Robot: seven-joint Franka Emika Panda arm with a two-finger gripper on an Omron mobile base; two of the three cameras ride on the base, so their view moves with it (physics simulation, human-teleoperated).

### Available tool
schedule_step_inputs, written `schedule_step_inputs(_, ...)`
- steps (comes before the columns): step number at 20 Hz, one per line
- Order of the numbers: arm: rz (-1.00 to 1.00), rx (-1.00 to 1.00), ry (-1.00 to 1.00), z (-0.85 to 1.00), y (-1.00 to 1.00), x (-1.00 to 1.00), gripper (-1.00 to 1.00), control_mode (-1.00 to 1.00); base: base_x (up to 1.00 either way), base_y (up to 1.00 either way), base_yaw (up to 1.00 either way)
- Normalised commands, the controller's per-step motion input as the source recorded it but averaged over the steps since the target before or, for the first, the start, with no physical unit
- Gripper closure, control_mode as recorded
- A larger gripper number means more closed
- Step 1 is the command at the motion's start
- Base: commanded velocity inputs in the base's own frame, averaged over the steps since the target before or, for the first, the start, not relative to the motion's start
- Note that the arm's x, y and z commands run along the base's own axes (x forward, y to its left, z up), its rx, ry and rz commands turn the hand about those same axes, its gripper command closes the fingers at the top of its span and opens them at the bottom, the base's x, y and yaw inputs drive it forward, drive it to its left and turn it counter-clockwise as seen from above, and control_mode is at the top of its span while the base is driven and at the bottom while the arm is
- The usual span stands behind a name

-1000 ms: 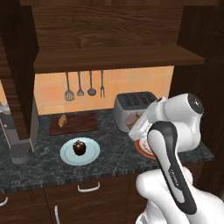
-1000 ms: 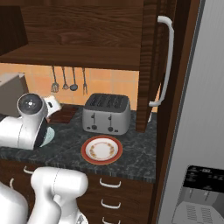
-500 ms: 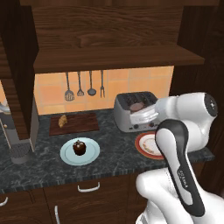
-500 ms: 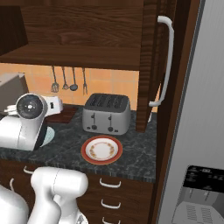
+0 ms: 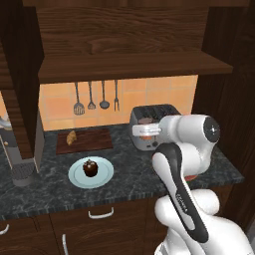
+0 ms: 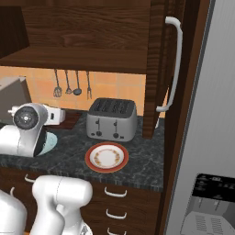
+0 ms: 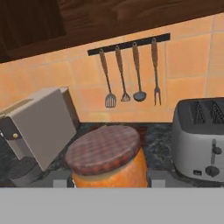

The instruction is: From the different types of pastries on the counter, select a croissant and place it on the cutting board. Then retrieve a jar of jam from the cabinet and place it alongside the croissant on the cutting board.

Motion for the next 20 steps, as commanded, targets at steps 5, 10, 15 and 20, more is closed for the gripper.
schedule_step_inputs(5,0.01,-0.01,-0.12,-0.64,0.64,0.06,1.0,-1.0,0.0,0.0,0.0)
schedule_step_inputs(10,-0.07,0.04,-0.02,-0.86,0.18,0.54,1.0,-1.0,0.0,0.0,0.0)
schedule_step_inputs(15,-0.1,0.1,-0.05,-0.6,0.11,0.74,1.0,-1.0,0.0,0.0,0.0)
schedule_step_inputs(20,-0.06,0.01,0.01,-0.04,0.29,0.18,1.0,-1.0,0.0,0.0,0.0)
